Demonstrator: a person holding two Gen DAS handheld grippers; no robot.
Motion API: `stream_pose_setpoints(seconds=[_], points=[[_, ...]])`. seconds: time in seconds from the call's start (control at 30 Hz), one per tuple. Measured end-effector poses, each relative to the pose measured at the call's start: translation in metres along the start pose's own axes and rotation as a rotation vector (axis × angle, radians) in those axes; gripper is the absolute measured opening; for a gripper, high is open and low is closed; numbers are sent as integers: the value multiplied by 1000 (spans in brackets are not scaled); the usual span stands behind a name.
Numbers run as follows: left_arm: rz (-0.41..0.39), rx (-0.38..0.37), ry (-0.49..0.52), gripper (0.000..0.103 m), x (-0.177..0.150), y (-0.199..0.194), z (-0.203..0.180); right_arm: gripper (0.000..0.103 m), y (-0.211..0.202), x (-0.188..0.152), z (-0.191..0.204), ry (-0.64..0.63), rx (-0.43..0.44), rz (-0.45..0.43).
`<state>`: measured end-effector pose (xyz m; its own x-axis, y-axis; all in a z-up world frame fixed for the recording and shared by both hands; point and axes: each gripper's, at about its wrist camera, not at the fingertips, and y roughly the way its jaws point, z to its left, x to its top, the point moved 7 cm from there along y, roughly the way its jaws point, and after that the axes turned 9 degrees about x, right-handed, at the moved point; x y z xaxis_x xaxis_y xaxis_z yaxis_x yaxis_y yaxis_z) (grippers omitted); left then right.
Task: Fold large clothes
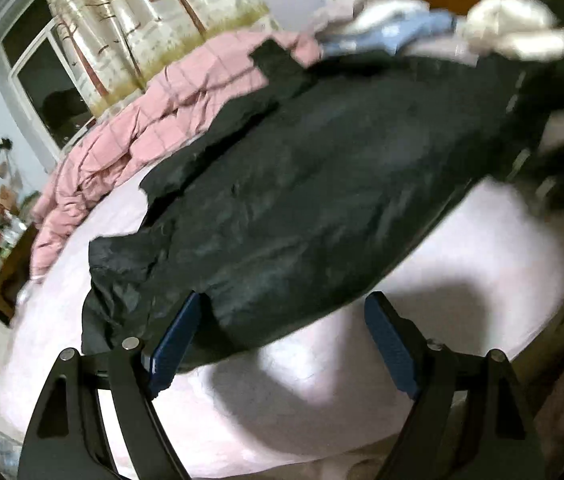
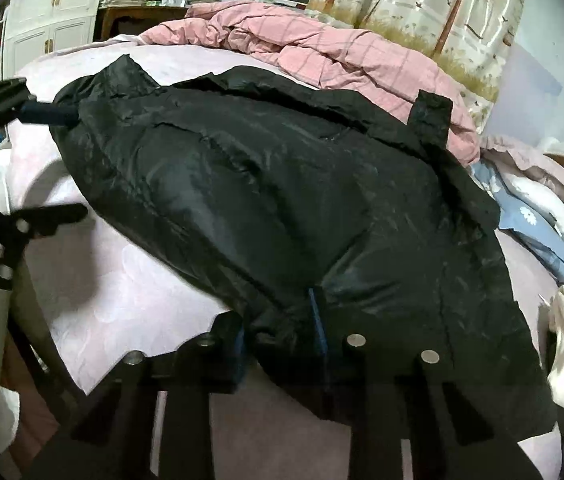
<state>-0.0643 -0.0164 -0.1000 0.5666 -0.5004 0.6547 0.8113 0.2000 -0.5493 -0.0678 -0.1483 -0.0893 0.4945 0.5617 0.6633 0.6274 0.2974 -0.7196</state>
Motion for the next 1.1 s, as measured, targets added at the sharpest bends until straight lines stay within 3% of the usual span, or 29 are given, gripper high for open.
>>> stream_pose_setpoints(seconds=[0.03, 0.07, 0.13, 0.2, 0.27, 0.33, 0.37, 0.43, 0.53, 0.6, 0.67, 0.77, 0.87, 0.93, 1.0, 1.1], points=[[9, -6, -9, 87, -1, 5, 0, 35, -2, -3, -1, -8, -5, 0], [13, -20, -32, 89, -1, 8, 3, 50, -5, -5, -1, -16, -18, 0], [28, -30, -59, 91, 2, 13, 8, 63, -12, -11, -7, -40, -79, -6], [31, -4, -77, 91, 3, 19, 15, 64, -18, -19, -13, -46, -92, 10], [40, 73, -112, 88, 1, 26, 27, 64, -25, -26, -23, -36, -126, 20], [53, 148, -172, 71, -4, 34, 45, 64, -31, -34, -34, -48, -220, 20], [66, 150, -201, 62, -8, 39, 52, 66, -31, -37, -38, -68, -273, 25], [62, 108, -232, 60, -13, 44, 57, 67, -30, -45, -44, -79, -321, 45], [19, 116, -206, 55, -15, 44, 54, 63, -31, -52, -57, 72, -224, 5], [22, 131, -187, 18, -15, 45, 49, 39, -30, -53, -62, 128, -189, -16], [11, 153, -162, 12, -11, 38, 47, 21, -30, -50, -63, 161, -190, -28], [-25, 161, -230, 10, 4, 9, 67, 16, -44, -39, -59, 211, -154, -35], [27, 84, -309, 10, 15, -18, 96, 16, -67, -33, -55, 295, -2, 47], [38, 78, -302, 11, 21, -38, 109, 16, -85, -28, -51, 334, 89, 57], [100, 77, -270, 11, 23, -50, 116, 16, -105, -22, -47, 351, 170, 60], [187, 11, -288, 13, 26, -54, 124, 17, -121, -8, -48, 348, 249, 74]])
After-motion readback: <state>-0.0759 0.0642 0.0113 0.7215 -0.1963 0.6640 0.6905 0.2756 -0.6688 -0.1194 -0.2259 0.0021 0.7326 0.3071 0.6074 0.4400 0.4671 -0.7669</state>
